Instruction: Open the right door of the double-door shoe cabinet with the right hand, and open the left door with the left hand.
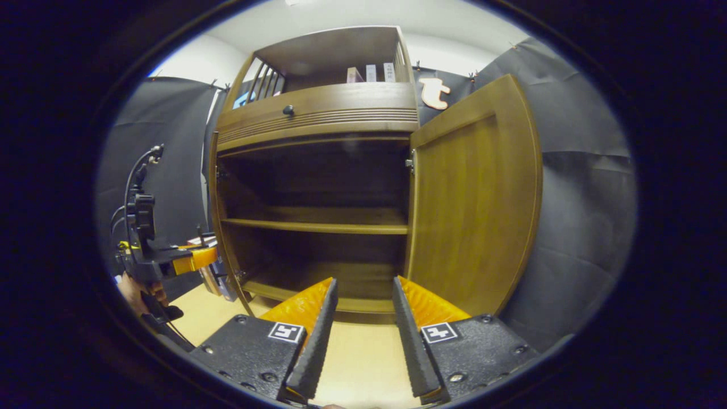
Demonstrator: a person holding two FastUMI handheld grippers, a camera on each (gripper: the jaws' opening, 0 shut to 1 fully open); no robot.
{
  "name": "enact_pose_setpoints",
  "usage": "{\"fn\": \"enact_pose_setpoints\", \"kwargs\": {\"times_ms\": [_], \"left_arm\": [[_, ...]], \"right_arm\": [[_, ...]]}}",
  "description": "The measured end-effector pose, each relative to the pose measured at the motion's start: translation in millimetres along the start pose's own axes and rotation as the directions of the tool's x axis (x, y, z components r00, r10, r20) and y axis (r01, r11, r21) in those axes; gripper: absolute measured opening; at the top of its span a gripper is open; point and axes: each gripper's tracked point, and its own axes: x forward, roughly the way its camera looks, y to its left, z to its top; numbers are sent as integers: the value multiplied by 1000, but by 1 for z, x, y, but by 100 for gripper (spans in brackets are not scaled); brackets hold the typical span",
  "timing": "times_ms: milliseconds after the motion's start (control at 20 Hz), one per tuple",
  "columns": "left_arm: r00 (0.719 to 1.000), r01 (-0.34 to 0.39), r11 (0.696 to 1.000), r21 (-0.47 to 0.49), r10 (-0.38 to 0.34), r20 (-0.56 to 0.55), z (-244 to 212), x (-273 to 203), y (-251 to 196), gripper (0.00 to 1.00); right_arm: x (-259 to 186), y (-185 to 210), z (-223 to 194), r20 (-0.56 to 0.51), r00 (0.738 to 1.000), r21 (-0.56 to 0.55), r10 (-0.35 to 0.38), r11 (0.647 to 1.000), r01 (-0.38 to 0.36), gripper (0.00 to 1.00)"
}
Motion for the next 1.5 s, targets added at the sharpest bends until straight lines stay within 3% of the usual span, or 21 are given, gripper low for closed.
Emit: {"fn": "enact_pose_setpoints", "kwargs": {"times_ms": [200, 400, 700, 1000, 1150, 1500], "left_arm": [[998, -59, 998, 15, 59, -2, -3, -18, 20, 18], [997, -83, 995, -57, 83, -2, -5, -32, 38, 18], [987, -163, 986, -47, 163, 6, -7, -53, 76, 18], [981, -192, 978, -78, 193, 5, -10, -67, 108, 17], [975, -220, 972, -76, 221, 9, -11, -74, 126, 11], [958, -283, 956, -81, 285, 21, -9, -91, 163, 12]], "right_arm": [[9, 6, -4, -13, 1000, 2, 0, 1000, 0, 72], [16, 10, -4, -20, 1000, -12, -13, 1000, 13, 76], [29, 31, -1, -18, 1000, -32, 13, 999, -13, 76], [38, 54, -3, -20, 999, -50, 41, 998, -42, 76], [42, 58, -1, -21, 999, -57, 40, 998, -41, 76], [49, 62, 4, -13, 999, -55, 34, 998, -35, 74]]}}
